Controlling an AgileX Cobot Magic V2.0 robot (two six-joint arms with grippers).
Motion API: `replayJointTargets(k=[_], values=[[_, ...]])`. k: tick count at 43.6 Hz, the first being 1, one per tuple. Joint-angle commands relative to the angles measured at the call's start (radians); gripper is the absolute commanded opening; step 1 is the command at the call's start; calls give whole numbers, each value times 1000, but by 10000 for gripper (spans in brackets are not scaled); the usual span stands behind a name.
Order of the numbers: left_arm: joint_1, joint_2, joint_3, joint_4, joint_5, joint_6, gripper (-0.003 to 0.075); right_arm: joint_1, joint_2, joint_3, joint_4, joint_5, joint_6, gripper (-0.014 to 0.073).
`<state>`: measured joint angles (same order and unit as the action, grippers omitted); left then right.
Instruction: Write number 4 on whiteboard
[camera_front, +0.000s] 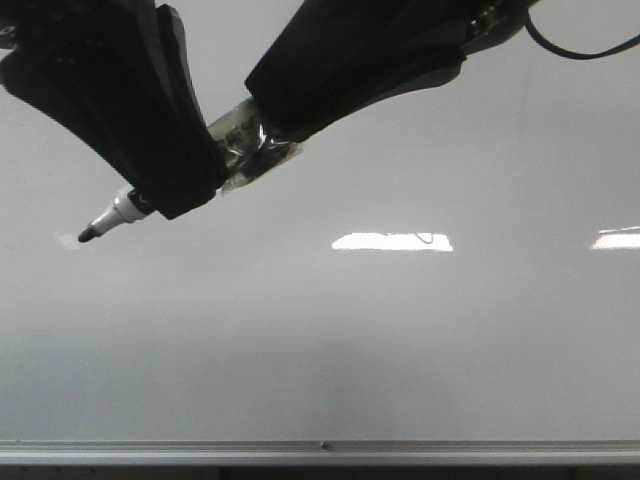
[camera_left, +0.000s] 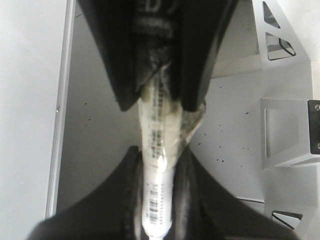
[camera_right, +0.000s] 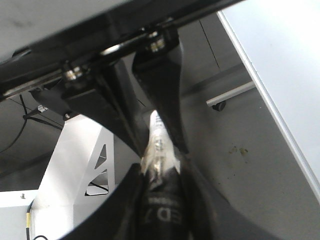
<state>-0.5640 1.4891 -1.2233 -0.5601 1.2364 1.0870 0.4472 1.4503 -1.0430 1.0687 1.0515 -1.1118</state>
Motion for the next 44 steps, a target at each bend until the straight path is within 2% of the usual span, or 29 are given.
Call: replayJointTargets(k=[1, 6, 8, 12, 19, 23, 29, 35, 40, 44], values=[[-8, -39, -30, -45, 27, 1, -20, -1, -29, -33, 41, 48, -13, -60], [-8, -39, -30, -45, 5, -5, -15, -3, -31, -33, 17, 31, -9, -60], [-8, -39, -30, -45, -6, -10, 10, -4, -37, -33, -5, 15, 6, -60], [-8, -39, -30, -45, -29, -13, 158, -11, -55, -30, -63, -13, 54, -60], [-8, -39, -30, -45, -121, -89, 568, -43, -111, 29, -94, -52, 88, -60], [-8, -39, -30, -45, -143, -89, 676, -84, -168, 103, -94, -101, 102, -60], [-8, -39, -30, -45, -143, -89, 677, -187, -294, 232, -95, -185, 131, -60], [-8, -39, -30, -45, -141, -89, 625, -348, -447, 327, -96, -226, 135, -60], [-8, -39, -30, -45, -135, -89, 505, -469, -543, 368, -92, -270, 135, -60], [-8, -39, -30, -45, -133, -89, 354, -511, -586, 374, -90, -321, 135, -60]])
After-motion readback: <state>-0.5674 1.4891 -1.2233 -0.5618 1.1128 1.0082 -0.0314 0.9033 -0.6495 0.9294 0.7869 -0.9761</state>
